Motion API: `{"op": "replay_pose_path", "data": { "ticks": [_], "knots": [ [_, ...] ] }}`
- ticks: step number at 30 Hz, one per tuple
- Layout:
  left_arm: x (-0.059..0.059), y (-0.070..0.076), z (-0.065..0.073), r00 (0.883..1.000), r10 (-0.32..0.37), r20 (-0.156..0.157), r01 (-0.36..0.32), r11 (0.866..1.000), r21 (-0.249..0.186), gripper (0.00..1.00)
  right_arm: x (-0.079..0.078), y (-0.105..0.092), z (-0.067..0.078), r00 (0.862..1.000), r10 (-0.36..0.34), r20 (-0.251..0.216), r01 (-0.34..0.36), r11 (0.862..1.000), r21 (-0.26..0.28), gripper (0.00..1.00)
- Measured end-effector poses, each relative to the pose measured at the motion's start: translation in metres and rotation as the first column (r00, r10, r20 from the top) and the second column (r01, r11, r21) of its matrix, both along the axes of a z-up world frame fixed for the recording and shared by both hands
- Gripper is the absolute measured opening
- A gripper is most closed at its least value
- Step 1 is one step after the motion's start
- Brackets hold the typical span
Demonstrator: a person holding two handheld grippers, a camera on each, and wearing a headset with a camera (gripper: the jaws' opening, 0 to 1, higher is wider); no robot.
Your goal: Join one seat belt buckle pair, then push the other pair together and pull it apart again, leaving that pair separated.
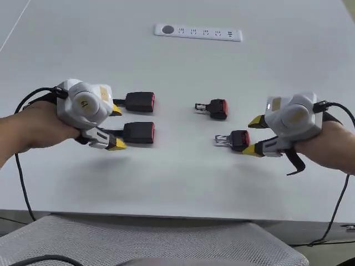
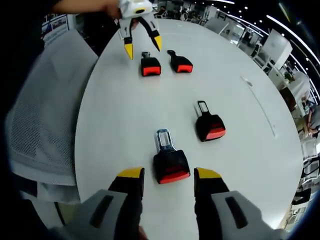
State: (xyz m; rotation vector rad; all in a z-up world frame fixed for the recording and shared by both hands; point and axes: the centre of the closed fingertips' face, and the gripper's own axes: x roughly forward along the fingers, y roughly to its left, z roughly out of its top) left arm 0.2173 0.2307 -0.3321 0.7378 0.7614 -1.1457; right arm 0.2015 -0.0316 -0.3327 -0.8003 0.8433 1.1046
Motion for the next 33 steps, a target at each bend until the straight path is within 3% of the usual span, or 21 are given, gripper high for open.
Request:
{"op": "replay_pose_path", "data": {
  "ticks": [7,19,22,25,33],
  "knots": [
    [0.004,-0.007,-0.008,0.999,-0.045,-0.026,0.046,0.999,0.019,0.49,0.007,0.002,-0.006,1.0,0.021,-0.018,-0.021,1.0,-0.011,0.41],
    [0.003,-0.007,-0.024,0.993,-0.088,-0.083,0.095,0.993,0.074,0.41,0.006,0.003,-0.032,0.987,0.104,-0.125,-0.112,0.992,-0.056,0.38],
    [0.004,-0.01,-0.025,0.992,-0.089,-0.095,0.096,0.993,0.07,0.38,0.008,0.003,-0.034,0.985,0.107,-0.138,-0.115,0.992,-0.052,0.37],
    [0.002,-0.008,-0.029,0.988,-0.118,-0.095,0.128,0.986,0.11,0.34,0.007,0.005,-0.034,0.982,0.114,-0.152,-0.121,0.992,-0.041,0.37],
    [0.001,-0.009,-0.029,0.983,-0.148,-0.107,0.16,0.981,0.114,0.33,0.006,0.004,-0.036,0.974,0.153,-0.169,-0.163,0.985,-0.048,0.37]
  ]
}}
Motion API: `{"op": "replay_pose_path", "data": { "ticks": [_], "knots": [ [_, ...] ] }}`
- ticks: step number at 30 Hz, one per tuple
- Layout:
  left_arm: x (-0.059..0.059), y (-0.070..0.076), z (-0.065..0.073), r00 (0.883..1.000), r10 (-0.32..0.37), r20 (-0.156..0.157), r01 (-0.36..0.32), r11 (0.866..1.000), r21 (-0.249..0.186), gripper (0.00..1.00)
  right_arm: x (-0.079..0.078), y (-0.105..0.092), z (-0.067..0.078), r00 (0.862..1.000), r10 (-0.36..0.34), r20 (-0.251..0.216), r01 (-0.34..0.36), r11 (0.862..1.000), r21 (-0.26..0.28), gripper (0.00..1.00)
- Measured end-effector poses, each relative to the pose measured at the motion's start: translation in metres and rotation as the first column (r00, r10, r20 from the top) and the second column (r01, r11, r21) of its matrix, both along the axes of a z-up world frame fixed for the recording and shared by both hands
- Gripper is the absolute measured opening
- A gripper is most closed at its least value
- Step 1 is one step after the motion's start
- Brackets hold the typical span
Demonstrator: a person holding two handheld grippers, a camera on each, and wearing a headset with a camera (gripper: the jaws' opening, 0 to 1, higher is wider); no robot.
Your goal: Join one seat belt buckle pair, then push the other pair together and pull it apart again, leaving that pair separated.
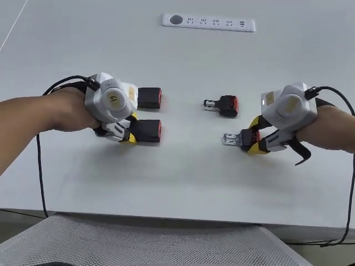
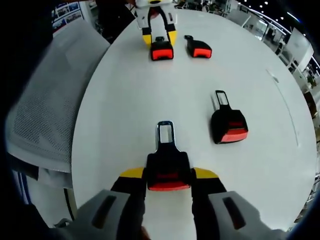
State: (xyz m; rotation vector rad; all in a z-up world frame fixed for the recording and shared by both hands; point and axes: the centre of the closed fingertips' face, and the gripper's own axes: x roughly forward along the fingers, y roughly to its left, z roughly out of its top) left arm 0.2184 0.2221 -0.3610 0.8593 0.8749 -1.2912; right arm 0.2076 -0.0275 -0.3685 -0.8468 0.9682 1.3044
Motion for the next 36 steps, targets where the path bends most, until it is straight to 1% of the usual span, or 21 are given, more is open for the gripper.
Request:
{"op": "replay_pose_path", "data": {
  "ticks": [3,5,6,7,9,14,15,19,23,25,32,36],
  "knots": [
    [-0.001,-0.001,0.0,1.0,-0.022,0.013,0.022,1.0,0.016,0.33,0.0,0.0,-0.001,1.0,-0.002,0.001,0.002,1.0,-0.013,0.37],
    [-0.001,-0.001,0.0,0.999,-0.036,0.016,0.035,0.999,0.022,0.33,0.0,0.0,-0.002,1.0,0.0,0.007,0.0,1.0,-0.025,0.36],
    [-0.001,-0.001,0.0,0.999,-0.034,0.015,0.034,0.999,0.023,0.32,0.0,0.0,-0.002,1.0,-0.001,0.008,0.001,1.0,-0.027,0.36],
    [0.0,-0.001,-0.001,1.0,-0.025,0.004,0.025,0.999,0.023,0.32,0.0,0.0,-0.002,1.0,0.0,0.01,0.0,1.0,-0.032,0.36],
    [0.0,0.0,-0.001,1.0,-0.029,-0.004,0.029,0.999,0.022,0.32,0.001,0.0,-0.002,1.0,0.002,0.015,-0.001,1.0,-0.031,0.35],
    [0.0,0.0,-0.002,0.999,-0.033,-0.014,0.034,0.999,0.024,0.32,0.003,-0.001,-0.003,1.0,0.002,0.01,-0.001,1.0,-0.013,0.35],
    [0.003,0.001,-0.004,0.999,-0.035,-0.016,0.035,0.999,0.022,0.32,0.003,-0.001,-0.003,1.0,0.001,0.011,-0.001,1.0,-0.01,0.34],
    [0.007,0.002,-0.009,0.999,-0.034,-0.025,0.034,0.999,0.027,0.32,0.002,0.0,-0.002,1.0,-0.002,0.015,0.002,1.0,-0.008,0.34],
    [0.01,0.003,-0.012,0.999,-0.041,-0.029,0.042,0.999,0.034,0.32,0.002,0.001,-0.002,1.0,-0.004,0.016,0.004,1.0,-0.009,0.34],
    [0.011,0.003,-0.014,0.999,-0.041,-0.031,0.042,0.999,0.032,0.32,0.002,0.001,-0.003,1.0,0.002,0.018,-0.001,1.0,-0.018,0.34],
    [0.013,0.004,-0.017,0.998,-0.044,-0.037,0.045,0.999,0.026,0.32,0.004,0.003,-0.002,1.0,0.011,0.012,-0.011,1.0,-0.019,0.34],
    [0.012,0.004,-0.017,0.998,-0.045,-0.033,0.046,0.999,0.024,0.32,0.005,0.004,-0.002,1.0,-0.008,0.011,0.009,1.0,-0.012,0.34]
  ]
}}
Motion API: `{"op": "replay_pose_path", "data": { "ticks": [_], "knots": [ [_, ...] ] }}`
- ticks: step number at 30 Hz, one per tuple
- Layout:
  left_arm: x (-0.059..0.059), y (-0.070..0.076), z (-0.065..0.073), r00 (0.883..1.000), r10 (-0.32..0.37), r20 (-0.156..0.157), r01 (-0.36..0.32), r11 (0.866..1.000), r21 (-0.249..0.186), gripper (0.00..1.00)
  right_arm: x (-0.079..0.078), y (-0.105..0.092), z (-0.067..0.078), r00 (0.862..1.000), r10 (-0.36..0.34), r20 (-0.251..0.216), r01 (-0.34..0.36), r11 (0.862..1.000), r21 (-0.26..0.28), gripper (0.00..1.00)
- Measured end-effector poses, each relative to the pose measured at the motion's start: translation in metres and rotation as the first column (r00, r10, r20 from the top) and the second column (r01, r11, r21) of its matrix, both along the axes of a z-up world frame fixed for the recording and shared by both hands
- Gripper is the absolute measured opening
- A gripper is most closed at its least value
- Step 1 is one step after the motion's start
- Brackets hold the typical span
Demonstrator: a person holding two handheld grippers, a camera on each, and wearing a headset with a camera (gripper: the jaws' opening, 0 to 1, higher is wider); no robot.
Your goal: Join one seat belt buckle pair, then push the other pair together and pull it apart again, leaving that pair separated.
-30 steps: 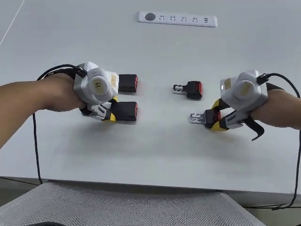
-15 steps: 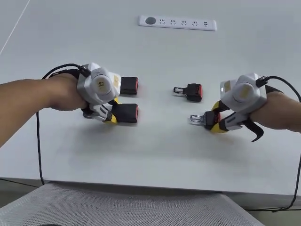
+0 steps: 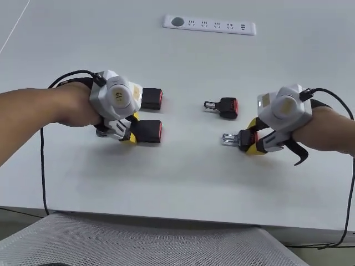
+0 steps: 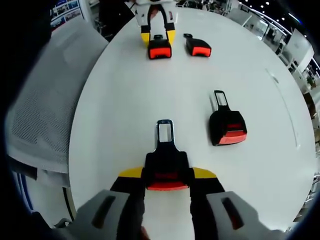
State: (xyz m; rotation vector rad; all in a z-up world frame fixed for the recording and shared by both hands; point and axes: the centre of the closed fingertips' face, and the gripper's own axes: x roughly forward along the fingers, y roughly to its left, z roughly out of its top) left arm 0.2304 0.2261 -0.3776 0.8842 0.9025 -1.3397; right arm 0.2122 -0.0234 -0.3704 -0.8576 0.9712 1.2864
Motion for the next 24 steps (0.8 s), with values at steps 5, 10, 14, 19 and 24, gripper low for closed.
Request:
{"op": "replay_pose_path", "data": {
  "ticks": [5,10,14,19,24],
  "knots": [
    [-0.001,0.0,0.0,1.0,0.006,0.005,-0.006,1.0,-0.003,0.32,0.001,0.002,0.0,1.0,-0.027,0.005,0.027,1.0,0.016,0.34],
    [-0.001,0.0,0.0,1.0,0.004,0.002,-0.004,1.0,0.005,0.32,0.001,0.002,0.0,0.999,-0.033,0.01,0.033,0.999,0.011,0.34],
    [-0.002,0.0,0.001,1.0,0.007,0.001,-0.007,1.0,0.002,0.32,0.002,0.003,0.001,0.999,-0.052,0.012,0.052,0.999,0.006,0.34],
    [-0.002,0.0,0.001,1.0,-0.001,-0.001,0.001,1.0,-0.003,0.32,0.002,0.018,0.001,0.999,-0.05,0.017,0.049,0.998,0.035,0.34],
    [-0.003,0.0,0.002,1.0,0.004,0.001,-0.004,1.0,0.004,0.32,0.0,0.035,0.001,0.999,-0.041,0.023,0.04,0.998,0.056,0.34]
  ]
}}
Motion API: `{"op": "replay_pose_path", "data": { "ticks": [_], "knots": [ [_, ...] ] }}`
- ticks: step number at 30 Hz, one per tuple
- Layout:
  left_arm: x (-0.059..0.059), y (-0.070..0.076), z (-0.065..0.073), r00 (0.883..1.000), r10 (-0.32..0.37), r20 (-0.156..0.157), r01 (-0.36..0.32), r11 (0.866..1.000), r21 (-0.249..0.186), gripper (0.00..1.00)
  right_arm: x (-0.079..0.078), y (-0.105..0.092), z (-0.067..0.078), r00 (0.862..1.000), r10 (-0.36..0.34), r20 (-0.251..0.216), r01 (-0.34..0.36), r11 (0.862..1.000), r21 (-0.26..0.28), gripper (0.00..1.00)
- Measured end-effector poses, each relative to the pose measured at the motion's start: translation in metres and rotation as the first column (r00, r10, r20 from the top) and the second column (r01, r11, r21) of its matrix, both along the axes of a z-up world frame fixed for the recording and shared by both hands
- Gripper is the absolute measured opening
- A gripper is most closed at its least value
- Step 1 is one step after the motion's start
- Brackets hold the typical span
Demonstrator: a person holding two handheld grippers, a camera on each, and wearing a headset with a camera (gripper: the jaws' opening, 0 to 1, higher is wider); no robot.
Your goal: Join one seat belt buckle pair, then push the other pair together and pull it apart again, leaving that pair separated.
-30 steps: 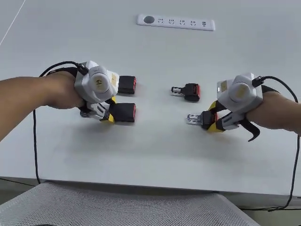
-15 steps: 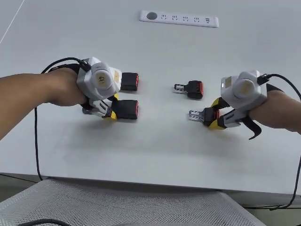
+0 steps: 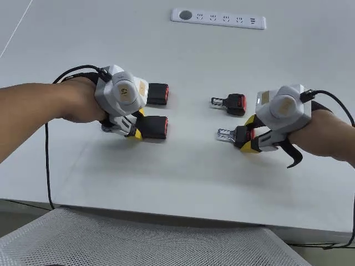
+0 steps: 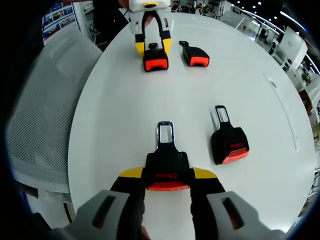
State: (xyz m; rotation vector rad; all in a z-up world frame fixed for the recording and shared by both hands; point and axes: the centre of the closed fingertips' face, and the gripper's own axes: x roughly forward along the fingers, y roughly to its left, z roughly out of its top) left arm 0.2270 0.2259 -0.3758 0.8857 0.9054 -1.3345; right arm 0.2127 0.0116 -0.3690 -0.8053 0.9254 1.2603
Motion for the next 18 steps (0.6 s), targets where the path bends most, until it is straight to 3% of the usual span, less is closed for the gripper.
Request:
{"op": "replay_pose_path", "data": {
  "ticks": [7,13,18],
  "knots": [
    [-0.001,0.0,0.001,1.0,-0.004,-0.004,0.004,1.0,0.004,0.32,-0.001,0.023,0.0,1.0,0.012,0.006,-0.013,0.999,0.038,0.34],
    [-0.002,0.0,0.001,1.0,-0.008,0.001,0.008,1.0,0.021,0.32,0.003,0.04,0.001,1.0,-0.025,0.0,0.025,0.996,0.088,0.34],
    [-0.002,-0.001,0.001,1.0,-0.017,0.001,0.017,1.0,0.022,0.32,0.001,0.054,0.002,1.0,-0.012,0.013,0.011,0.995,0.096,0.34]
  ]
}}
